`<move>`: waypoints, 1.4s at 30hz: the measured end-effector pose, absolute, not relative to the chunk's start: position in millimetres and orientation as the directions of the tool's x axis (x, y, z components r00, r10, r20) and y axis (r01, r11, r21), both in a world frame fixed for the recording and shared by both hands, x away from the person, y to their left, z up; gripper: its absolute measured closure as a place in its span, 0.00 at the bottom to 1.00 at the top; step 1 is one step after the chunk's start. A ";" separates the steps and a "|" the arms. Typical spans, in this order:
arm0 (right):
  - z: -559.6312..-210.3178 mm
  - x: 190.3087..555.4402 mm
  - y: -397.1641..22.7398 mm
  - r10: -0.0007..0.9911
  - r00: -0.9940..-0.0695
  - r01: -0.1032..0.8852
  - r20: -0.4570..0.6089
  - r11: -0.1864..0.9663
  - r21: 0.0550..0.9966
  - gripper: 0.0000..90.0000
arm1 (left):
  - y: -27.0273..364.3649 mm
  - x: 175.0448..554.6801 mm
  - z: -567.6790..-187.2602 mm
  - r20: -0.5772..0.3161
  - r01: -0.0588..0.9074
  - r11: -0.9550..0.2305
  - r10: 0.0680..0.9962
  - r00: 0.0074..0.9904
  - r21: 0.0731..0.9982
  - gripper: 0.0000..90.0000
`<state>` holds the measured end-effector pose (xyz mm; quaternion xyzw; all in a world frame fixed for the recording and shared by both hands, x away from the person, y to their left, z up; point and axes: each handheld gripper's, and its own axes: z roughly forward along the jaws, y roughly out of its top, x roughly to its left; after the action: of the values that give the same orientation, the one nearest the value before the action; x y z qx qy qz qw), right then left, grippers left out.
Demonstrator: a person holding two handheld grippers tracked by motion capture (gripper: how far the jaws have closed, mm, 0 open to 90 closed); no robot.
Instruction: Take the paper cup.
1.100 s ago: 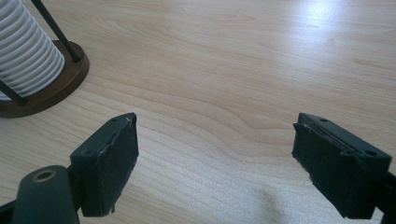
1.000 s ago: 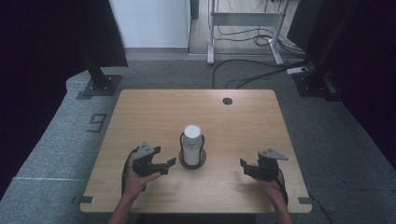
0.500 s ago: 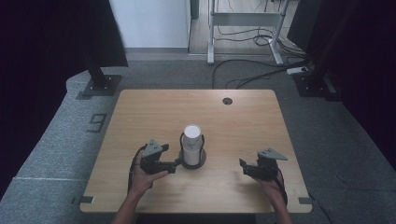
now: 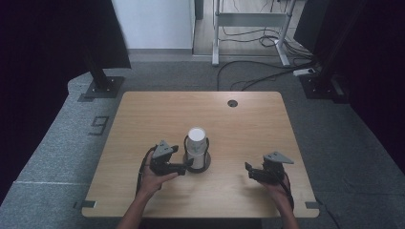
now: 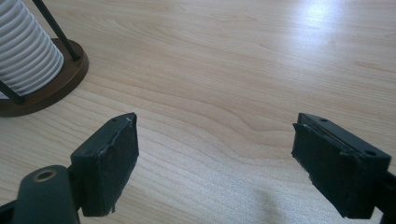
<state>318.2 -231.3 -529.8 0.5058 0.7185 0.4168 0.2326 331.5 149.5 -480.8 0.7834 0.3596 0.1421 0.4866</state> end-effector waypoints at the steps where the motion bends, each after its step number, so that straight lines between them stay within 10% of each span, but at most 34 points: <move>1: -530.0 318.3 -231.3 0.921 -0.381 0.535 0.086 0.144 0.833 0.15 | 148.1 331.6 -480.8 -0.129 0.425 -0.268 0.700 0.702 0.865 0.17; 42: -533.1 318.3 -231.2 0.925 -0.372 0.544 0.080 0.147 0.826 0.15 | 118.7 348.0 -489.9 -0.102 0.406 -0.285 0.699 0.708 0.868 0.18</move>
<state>318.3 -231.2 -533.1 0.5097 0.7204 0.4085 0.2332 348.0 118.7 -489.9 0.7871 0.3512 0.1511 0.4841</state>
